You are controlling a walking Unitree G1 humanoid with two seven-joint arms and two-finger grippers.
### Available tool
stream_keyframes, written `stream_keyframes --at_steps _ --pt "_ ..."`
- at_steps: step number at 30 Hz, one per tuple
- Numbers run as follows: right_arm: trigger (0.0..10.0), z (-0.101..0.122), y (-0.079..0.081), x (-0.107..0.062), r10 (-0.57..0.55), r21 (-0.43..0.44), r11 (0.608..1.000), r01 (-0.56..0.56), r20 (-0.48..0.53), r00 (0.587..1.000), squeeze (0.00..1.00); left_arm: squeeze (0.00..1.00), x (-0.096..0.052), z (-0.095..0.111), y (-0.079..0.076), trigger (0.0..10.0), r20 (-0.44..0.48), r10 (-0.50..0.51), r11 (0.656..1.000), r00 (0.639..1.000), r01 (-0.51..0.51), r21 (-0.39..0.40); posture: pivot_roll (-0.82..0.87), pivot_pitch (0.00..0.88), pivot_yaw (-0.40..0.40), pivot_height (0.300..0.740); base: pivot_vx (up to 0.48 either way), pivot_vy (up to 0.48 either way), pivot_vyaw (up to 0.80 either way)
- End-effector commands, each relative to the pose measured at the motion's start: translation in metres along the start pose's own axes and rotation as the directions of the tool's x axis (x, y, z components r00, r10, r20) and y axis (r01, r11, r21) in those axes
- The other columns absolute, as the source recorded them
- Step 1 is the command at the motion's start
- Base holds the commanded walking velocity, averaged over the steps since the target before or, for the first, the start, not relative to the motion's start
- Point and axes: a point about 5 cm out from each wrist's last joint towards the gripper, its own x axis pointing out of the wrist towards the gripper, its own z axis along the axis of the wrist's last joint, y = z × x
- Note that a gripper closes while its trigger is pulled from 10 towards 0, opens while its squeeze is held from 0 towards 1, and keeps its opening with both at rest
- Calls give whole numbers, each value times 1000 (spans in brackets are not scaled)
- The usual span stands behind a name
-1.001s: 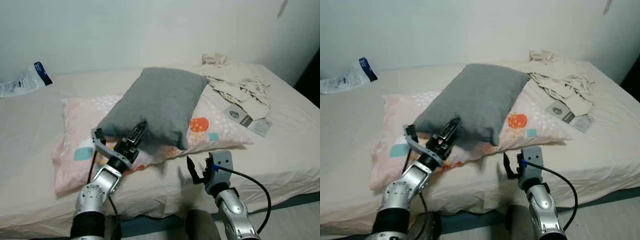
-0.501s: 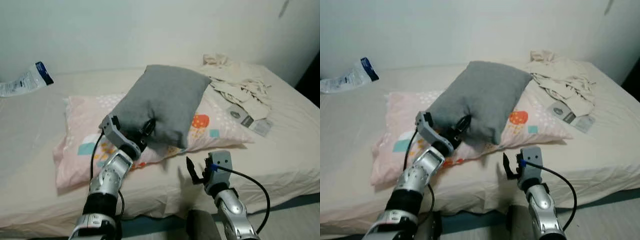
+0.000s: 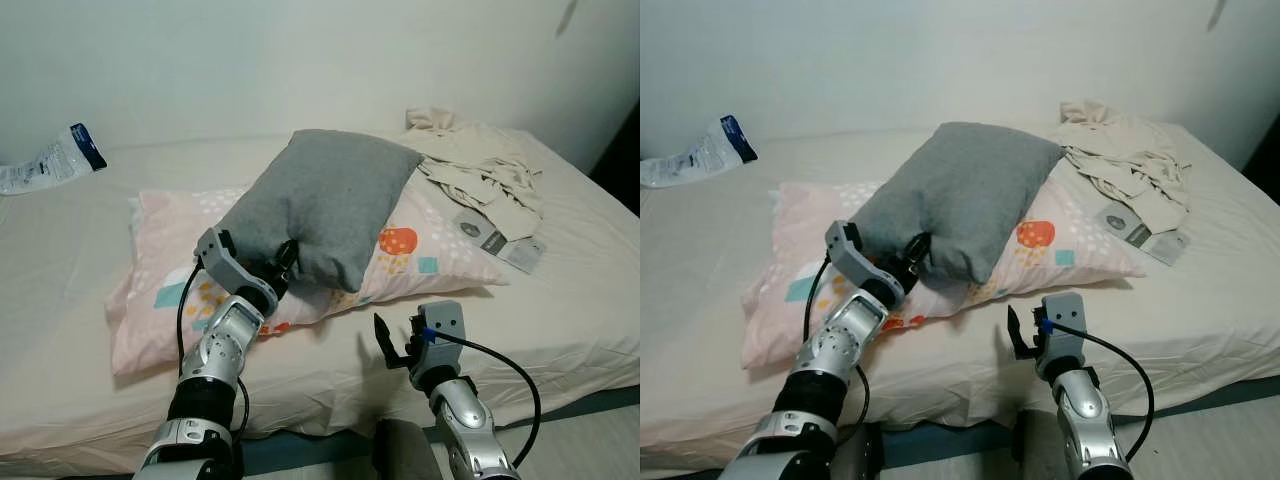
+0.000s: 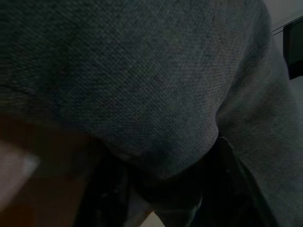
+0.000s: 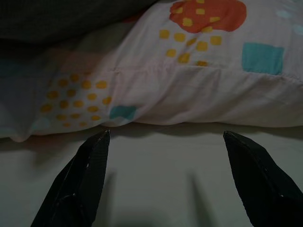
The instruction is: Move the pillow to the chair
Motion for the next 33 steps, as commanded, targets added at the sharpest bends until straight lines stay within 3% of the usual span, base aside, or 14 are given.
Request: stream_keyframes --at_steps 1,11,14,18,19,20,24,25,30,33 --pt "10000 -3 2 -2 1 5 1000 -1 -13 1000 0 0 1 -9 -5 0 -17 -15 999 1000 14 -49 39 100 -14 575 0 0 0" --pt "10000 -1 3 0 14 -14 1000 -14 -8 1000 0 0 -5 -8 -12 0 -82 -180 978 980 169 -120 37 85 -8 575 0 0 0" --pt "10000 1 3 3 17 -10 1000 -17 -3 1000 0 0 -12 2 -15 0 -164 -313 950 935 307 -63 39 72 -5 575 0 0 0" --pt "10000 4 -1 4 10 -14 1000 -10 5 1000 0 0 -19 26 -7 0 -174 -360 932 916 360 -33 36 61 -2 575 0 0 0" --pt "10000 7 -6 5 3 -25 1000 -3 14 1000 0 0 -27 52 3 0 -178 -381 921 907 389 14 40 55 -4 575 0 0 0" --pt "10000 8 -8 5 1 -28 1000 0 18 1000 0 0 -32 64 8 0 -186 -383 918 905 396 36 40 55 -4 575 0 0 0" --pt "10000 10 -12 5 -3 -29 1000 4 21 1000 0 0 -41 86 18 0 -206 -385 910 900 407 77 45 50 -10 575 0 0 0" --pt "10000 10 -14 5 -5 -30 1000 5 20 1000 0 0 -48 100 25 0 -239 -380 903 894 414 112 47 50 -13 575 0 0 0" --pt "10000 9 -15 5 -5 -32 999 6 19 1000 0 0 -59 110 33 0 -311 -365 891 878 426 159 53 49 -17 575 0 0 0" --pt "10000 10 -18 4 -8 -34 999 9 18 1000 0 0 -87 117 48 0 -584 -288 824 759 507 253 55 51 -20 575 0 0 0"
